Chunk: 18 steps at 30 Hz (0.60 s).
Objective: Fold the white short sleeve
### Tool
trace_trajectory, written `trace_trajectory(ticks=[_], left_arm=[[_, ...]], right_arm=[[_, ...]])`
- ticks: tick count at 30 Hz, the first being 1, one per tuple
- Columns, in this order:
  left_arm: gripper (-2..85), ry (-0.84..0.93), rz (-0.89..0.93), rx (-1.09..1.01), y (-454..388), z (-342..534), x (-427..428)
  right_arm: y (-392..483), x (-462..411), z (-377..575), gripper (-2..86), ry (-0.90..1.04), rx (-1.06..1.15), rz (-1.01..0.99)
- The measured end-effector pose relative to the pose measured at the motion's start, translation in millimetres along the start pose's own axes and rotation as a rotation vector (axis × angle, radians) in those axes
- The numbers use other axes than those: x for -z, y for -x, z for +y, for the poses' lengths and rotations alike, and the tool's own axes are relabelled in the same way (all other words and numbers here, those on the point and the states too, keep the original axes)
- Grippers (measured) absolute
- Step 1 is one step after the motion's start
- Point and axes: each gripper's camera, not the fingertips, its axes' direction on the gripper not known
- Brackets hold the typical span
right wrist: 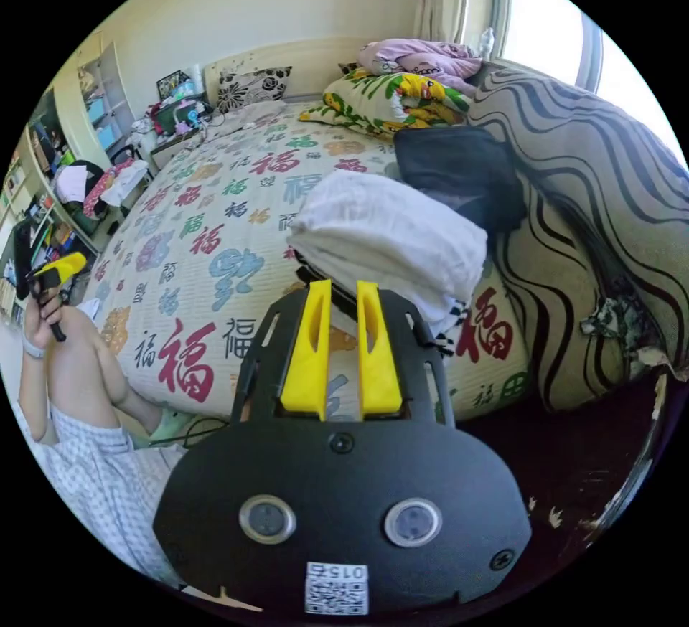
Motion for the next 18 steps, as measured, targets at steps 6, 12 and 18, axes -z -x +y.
trace_trajectory(ticks=[6,12,18], left_arm=[[0.0,-0.223,0.553,0.247,20.7,-30.6,-68.2],[2.7,-0.229,0.446,0.204,25.0,-35.2,-101.3],[8.0,-0.265,0.209,0.122,30.4,-21.0,-107.6]], right_arm=[[-11.8,-6.6,-51.9,7.4,0.075,-0.043,-0.015],[-11.4,-7.7,-80.6,2.5,0.142,-0.049,-0.046],[27.4,80.7,-104.3,0.7,-0.115,0.055,-0.271]])
